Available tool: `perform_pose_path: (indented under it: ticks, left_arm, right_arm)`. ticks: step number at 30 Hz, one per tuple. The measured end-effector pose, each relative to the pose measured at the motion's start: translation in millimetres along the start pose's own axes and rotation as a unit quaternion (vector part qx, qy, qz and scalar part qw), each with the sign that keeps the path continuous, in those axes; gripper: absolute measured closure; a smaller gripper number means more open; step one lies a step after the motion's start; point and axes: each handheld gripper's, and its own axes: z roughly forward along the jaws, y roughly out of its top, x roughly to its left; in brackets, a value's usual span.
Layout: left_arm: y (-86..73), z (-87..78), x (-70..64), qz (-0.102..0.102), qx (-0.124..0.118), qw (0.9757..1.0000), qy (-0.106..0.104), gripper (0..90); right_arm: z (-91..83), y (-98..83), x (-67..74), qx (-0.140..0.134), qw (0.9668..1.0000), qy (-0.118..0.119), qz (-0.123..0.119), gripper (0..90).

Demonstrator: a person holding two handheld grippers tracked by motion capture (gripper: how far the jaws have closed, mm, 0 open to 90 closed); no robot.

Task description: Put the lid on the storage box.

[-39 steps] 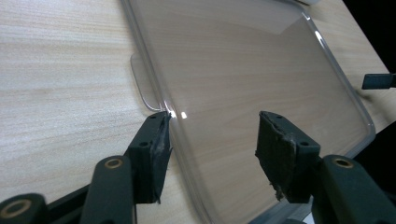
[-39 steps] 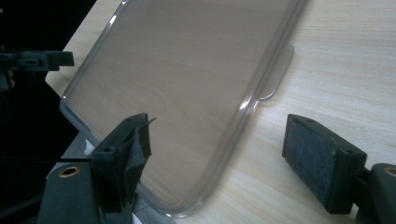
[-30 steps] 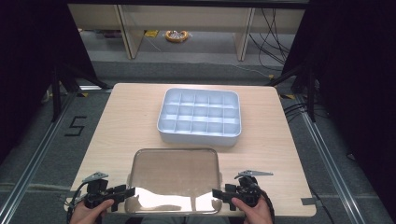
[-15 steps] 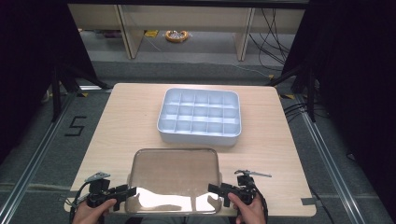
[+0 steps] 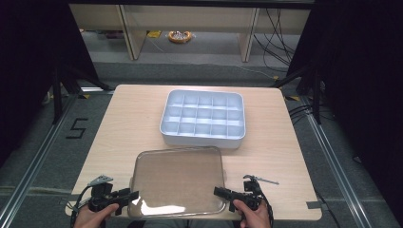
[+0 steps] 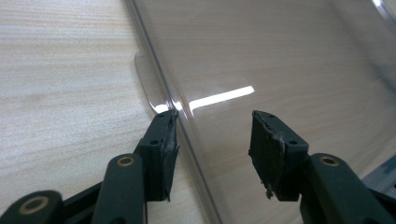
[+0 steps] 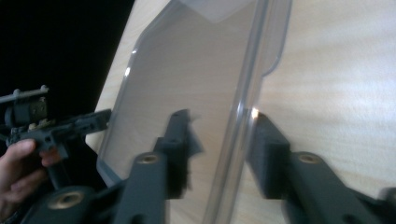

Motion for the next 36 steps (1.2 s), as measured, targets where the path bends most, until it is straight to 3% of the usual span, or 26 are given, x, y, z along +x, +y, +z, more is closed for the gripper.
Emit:
perform_pose_path:
  ticks: [1,3,5,7,12,13,14,15,16,17,18,19,20,21,23,25,26,27,28,30,31,32,33,34,35,36]
  left_arm:
    - [0.1,0.0,0.1,0.001,0.001,1.0,-0.001,50.2]
    - [0.0,0.2,-0.2,0.001,-0.001,1.0,-0.001,49.3]
    - [-0.1,-0.4,0.8,-0.001,0.001,1.0,-0.009,47.7]
    - [0.2,0.0,0.7,-0.006,0.0,0.9999,-0.014,43.2]
    - [1.0,1.4,1.0,-0.009,-0.007,0.9998,-0.015,39.1]
    - [1.3,1.8,1.7,-0.007,-0.007,0.9998,-0.016,39.1]
    - [1.6,2.2,2.1,-0.01,-0.009,0.9998,-0.017,39.2]
    - [1.8,2.8,2.3,-0.012,-0.011,0.9997,-0.02,39.1]
    - [1.9,2.9,2.9,-0.014,-0.011,0.9996,-0.022,39.1]
    - [2.1,2.9,3.5,-0.02,-0.012,0.9994,-0.025,39.1]
    - [2.4,3.2,4.1,-0.027,-0.013,0.9991,-0.03,38.8]
    - [2.6,3.7,4.5,-0.033,-0.015,0.9988,-0.032,38.0]
    - [2.6,3.8,4.5,-0.037,-0.016,0.9987,-0.033,37.9]
    - [2.6,3.7,4.3,-0.04,-0.017,0.9987,-0.029,37.9]
    - [2.5,3.9,4.7,-0.037,-0.018,0.9987,-0.03,39.3]
    - [2.9,4.2,4.9,-0.049,-0.031,0.9982,-0.015,39.1]
    - [3.1,4.2,4.8,-0.049,-0.032,0.9982,-0.014,37.2]
    - [3.1,4.2,4.8,-0.049,-0.032,0.9982,-0.014,35.3]
    - [3.6,3.7,5.8,-0.055,-0.031,0.9978,-0.018,34.0]
    - [3.7,4.0,6.5,-0.06,-0.03,0.9974,-0.024,33.8]
    - [3.4,4.8,6.5,-0.063,-0.032,0.997,-0.031,33.9]
    - [3.2,3.8,8.9,-0.062,-0.016,0.9968,-0.048,32.9]
    - [1.8,5.1,9.5,-0.082,-0.016,0.9938,-0.074,35.5]
    - [1.3,5.3,9.2,-0.082,-0.011,0.994,-0.072,40.0]
    - [1.5,5.2,8.3,-0.078,-0.013,0.9947,-0.065,40.8]
    - [1.0,5.1,8.8,-0.081,-0.018,0.9943,-0.066,42.3]
  right_arm:
    - [-2.3,-0.2,5.8,0.006,0.9998,0.003,0.017,64.1]
    - [-2.6,0.9,4.4,-0.001,0.9996,0.008,-0.027,64.1]
    - [-6.8,2.4,11.1,0.002,0.9984,0.013,-0.056,63.9]
    - [-11.8,5.9,18.4,-0.005,0.9944,0.021,-0.104,63.9]
    - [-19.5,14.0,32.6,-0.013,0.9847,0.047,-0.167,65.2]
    - [-20.8,15.5,36.0,-0.008,0.9861,0.053,-0.157,65.4]
    - [-20.9,18.9,35.2,-0.012,0.9821,0.057,-0.179,65.5]
    - [-21.3,20.0,37.5,-0.007,0.9831,0.06,-0.173,65.5]
    - [-20.9,22.3,37.2,-0.009,0.9808,0.058,-0.186,65.5]
    - [-21.7,22.9,37.2,-0.005,0.9808,0.065,-0.184,65.5]
    - [-21.4,24.8,34.5,-0.007,0.978,0.067,-0.198,65.5]
    - [-21.1,25.4,33.2,-0.004,0.9791,0.071,-0.19,65.6]
    - [-20.3,27.1,30.1,-0.005,0.9775,0.073,-0.198,65.6]
    - [-19.6,27.8,28.7,-0.005,0.9784,0.072,-0.194,65.6]
    - [-19.4,28.3,27.2,-0.005,0.9786,0.078,-0.191,65.6]
    - [-17.2,29.3,25.5,-0.005,0.9776,0.075,-0.197,65.7]
    - [-18.9,28.1,28.4,0.003,0.9803,0.076,-0.182,65.6]
    - [-18.9,28.1,28.4,0.003,0.9803,0.076,-0.182,65.6]
    - [-18.1,29.8,27.3,-0.006,0.9742,0.076,-0.212,65.6]
    - [-18.8,30.2,27.5,-0.009,0.9727,0.078,-0.218,66.0]
    - [-19.2,30.0,28.4,-0.006,0.9691,0.081,-0.233,66.2]
    - [-22.1,27.5,32.8,0.003,0.9728,0.085,-0.216,66.9]
    - [-21.4,28.4,31.4,-0.003,0.968,0.08,-0.238,67.2]
    - [-22.1,26.4,33.8,0.003,0.9718,0.082,-0.221,67.3]
    - [-20.4,27.9,30.5,-0.007,0.9679,0.086,-0.236,67.2]
    - [-20.8,26.9,30.0,0.0,0.9732,0.084,-0.214,67.2]
